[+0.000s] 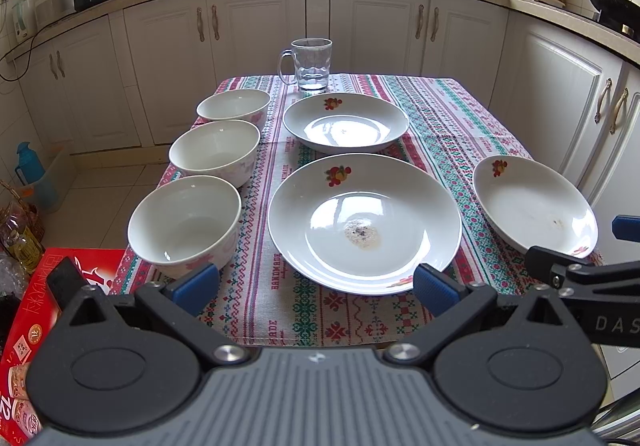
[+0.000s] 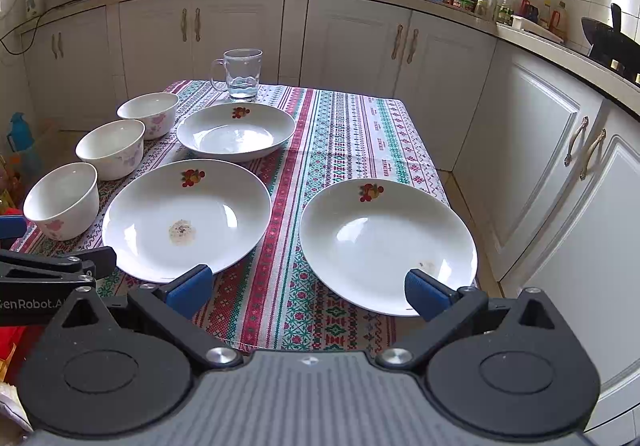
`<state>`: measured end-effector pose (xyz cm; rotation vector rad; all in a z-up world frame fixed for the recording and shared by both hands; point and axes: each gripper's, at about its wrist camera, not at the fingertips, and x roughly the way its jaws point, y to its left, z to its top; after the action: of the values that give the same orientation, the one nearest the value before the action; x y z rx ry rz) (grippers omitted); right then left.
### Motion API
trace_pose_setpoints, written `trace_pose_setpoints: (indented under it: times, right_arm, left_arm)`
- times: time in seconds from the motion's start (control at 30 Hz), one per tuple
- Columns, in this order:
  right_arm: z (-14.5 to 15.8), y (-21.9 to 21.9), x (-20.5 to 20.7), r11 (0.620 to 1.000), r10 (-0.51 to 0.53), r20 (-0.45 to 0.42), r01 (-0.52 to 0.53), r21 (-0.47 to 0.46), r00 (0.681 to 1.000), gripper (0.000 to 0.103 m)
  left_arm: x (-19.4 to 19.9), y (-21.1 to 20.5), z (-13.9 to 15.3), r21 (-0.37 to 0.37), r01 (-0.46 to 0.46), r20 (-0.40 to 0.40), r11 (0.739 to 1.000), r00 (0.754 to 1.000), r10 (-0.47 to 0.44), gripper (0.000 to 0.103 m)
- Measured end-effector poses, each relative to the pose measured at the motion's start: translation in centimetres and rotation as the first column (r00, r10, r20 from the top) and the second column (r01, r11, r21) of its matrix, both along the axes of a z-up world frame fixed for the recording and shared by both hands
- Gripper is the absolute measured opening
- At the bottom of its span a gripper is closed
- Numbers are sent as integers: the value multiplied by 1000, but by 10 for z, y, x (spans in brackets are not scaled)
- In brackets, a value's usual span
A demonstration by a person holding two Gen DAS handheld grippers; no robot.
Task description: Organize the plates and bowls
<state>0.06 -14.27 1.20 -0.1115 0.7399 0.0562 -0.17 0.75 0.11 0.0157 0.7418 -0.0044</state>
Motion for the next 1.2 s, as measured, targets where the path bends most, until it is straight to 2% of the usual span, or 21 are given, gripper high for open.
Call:
trace_pose_setpoints:
  times: [0.93, 1.2]
  right_arm:
    - [1, 1, -1, 1000, 8, 7, -8, -7, 1000, 103]
    - [3, -1, 1, 1000, 23, 30, -23, -9, 999, 103]
  left_arm:
    - [3, -3, 1, -7, 4, -2, 1000, 1000, -4, 102]
    - [9, -7, 7, 10, 57, 25, 998, 998, -58, 102]
